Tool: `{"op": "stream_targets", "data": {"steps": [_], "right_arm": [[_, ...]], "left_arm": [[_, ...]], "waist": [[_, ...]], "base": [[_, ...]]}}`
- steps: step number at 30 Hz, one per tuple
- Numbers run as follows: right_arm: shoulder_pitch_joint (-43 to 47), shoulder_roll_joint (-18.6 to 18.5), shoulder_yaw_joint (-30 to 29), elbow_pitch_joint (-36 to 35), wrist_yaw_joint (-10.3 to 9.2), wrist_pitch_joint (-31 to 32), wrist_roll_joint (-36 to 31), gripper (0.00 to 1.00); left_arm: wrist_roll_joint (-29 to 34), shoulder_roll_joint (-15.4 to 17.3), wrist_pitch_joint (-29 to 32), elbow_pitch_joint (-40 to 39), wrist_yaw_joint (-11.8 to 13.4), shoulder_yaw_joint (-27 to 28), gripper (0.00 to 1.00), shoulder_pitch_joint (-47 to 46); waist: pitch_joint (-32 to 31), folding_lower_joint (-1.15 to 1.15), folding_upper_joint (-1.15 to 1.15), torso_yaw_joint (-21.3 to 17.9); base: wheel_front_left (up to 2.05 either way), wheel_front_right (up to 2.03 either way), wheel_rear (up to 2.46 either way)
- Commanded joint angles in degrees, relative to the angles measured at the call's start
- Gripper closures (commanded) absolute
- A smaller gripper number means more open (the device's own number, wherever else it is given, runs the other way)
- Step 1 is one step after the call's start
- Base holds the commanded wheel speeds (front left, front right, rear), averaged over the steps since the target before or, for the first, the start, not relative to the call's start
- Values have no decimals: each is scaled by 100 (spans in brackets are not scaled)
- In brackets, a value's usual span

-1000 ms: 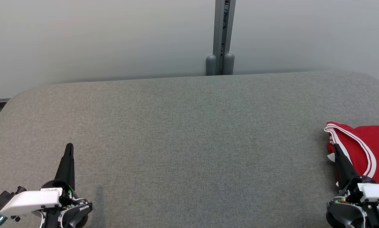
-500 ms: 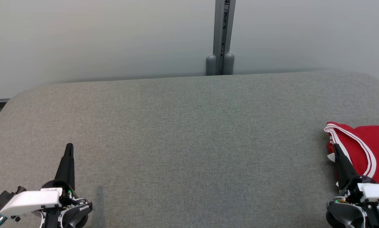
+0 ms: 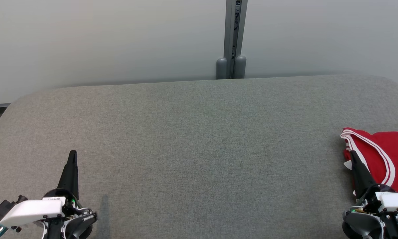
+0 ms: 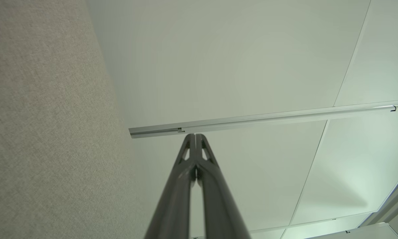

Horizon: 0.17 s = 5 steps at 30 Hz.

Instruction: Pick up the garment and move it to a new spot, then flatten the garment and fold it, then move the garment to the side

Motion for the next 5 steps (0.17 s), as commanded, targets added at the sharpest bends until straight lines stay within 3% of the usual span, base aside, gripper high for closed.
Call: {"op": "stream_targets", "data": {"steps": [1,5], "right_arm": [[-44,-52,-7,-20,12,21,14,100],[-44,-52,-6,-20,12,21,14,100]], "left_arm": [[-8,29,18,-20,-27,21,100,-82],[-8,29,18,-20,-27,21,100,-82]], "waist": [[0,0,0,0],[0,0,0,0]], "base": [[0,0,0],[0,0,0]]}}
